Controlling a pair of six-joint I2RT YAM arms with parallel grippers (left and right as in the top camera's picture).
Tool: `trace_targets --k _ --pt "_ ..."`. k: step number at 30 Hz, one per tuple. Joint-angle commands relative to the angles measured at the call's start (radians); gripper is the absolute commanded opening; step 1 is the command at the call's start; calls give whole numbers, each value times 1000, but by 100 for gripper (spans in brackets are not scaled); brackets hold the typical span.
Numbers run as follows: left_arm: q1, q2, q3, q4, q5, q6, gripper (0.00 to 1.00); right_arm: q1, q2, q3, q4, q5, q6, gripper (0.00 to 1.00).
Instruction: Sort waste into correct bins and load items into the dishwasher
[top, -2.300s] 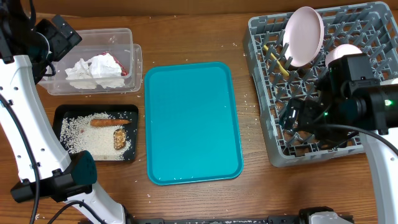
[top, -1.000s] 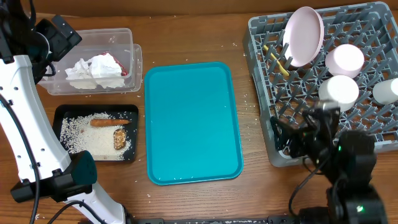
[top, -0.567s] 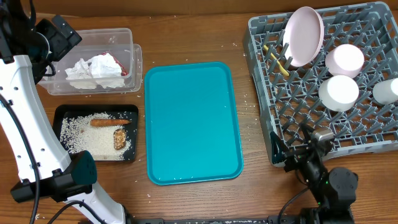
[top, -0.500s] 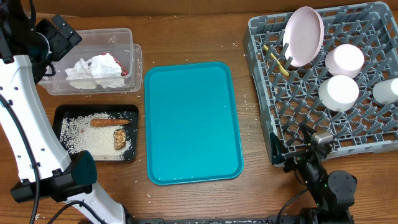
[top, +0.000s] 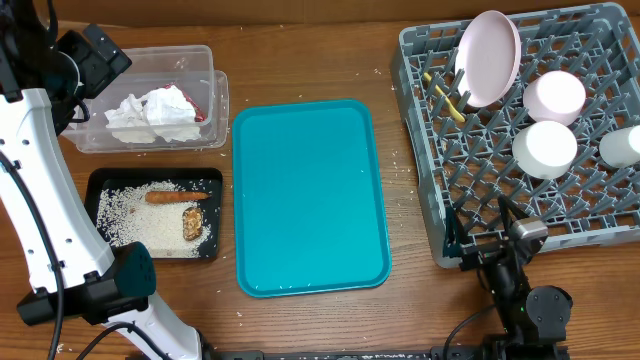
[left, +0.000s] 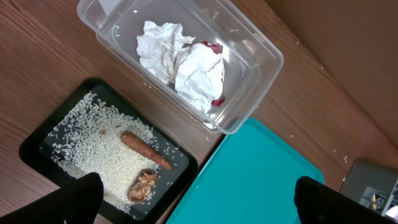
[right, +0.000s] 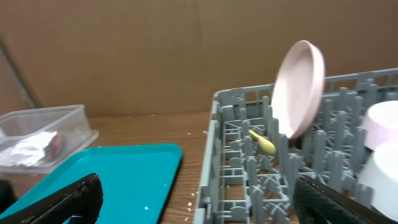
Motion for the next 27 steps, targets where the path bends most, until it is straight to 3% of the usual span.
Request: trace_targets --k 1,7,27 --pt "-7 3 2 0 -13 -13 100 -8 -12 -14 6 100 3 100" --pt "-7 3 2 0 -13 -13 100 -7 -12 -14 -39 179 -2 100" --pt "-7 3 2 0 -13 -13 100 -7 -11 -14 -37 167 -1 100"
